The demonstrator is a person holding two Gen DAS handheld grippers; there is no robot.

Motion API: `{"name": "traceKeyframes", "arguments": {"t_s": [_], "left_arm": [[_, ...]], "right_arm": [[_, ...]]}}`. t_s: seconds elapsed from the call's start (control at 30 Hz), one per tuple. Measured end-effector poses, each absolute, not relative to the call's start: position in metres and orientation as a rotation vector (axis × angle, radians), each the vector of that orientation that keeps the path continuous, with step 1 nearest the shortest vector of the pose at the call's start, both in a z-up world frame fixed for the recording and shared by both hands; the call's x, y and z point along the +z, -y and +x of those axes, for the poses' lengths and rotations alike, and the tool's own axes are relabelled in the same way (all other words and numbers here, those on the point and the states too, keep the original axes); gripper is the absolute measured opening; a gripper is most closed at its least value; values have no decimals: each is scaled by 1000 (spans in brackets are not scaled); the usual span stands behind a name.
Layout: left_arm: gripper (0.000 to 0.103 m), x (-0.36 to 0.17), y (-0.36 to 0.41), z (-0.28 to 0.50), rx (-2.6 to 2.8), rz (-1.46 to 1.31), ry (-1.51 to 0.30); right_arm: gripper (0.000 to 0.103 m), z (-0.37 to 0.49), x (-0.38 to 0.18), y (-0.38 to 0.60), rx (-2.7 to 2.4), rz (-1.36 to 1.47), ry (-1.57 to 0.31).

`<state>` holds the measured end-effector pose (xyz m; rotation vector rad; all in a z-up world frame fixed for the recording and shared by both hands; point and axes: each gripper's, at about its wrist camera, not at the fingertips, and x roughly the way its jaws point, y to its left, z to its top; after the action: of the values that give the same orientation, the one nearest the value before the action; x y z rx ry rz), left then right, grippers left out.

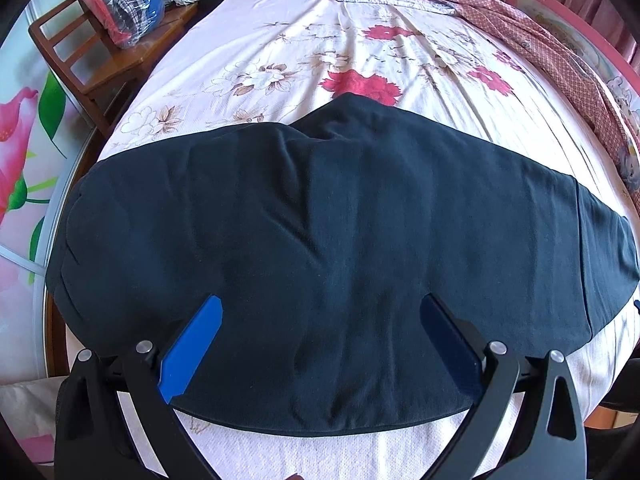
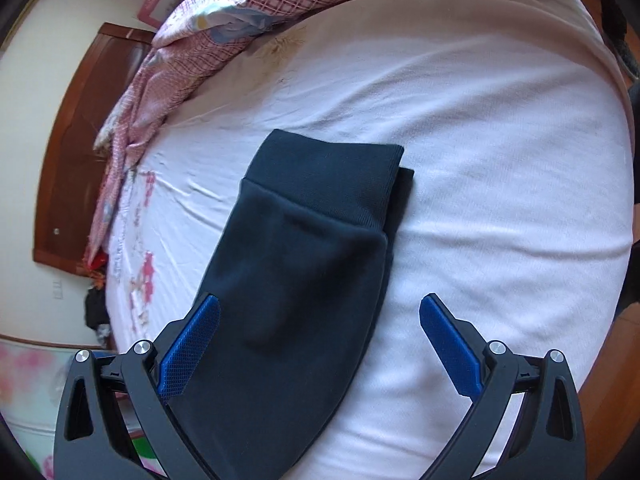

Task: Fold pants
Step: 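Open both grippers and lift them off the stacked pant legs, then close the right gripper on the cuff end of the pants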

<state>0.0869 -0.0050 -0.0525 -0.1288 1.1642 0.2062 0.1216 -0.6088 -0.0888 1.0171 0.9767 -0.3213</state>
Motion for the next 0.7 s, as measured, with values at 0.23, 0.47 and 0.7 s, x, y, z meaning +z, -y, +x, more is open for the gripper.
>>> {"name": "traceKeyframes", "arguments": {"t_s": [0.23, 0.47, 0.7], "left_arm": [[100, -57, 7, 91, 203, -130, -1176], [100, -59, 9, 92, 188, -132, -1187], [100, -57, 12, 93, 179, -137, -1185]], "right_arm": [[88, 136, -105, 611, -299, 1013, -961], [60, 124, -102, 614, -250, 1012, -918], [46, 120, -99, 612, -217, 985, -934]]}}
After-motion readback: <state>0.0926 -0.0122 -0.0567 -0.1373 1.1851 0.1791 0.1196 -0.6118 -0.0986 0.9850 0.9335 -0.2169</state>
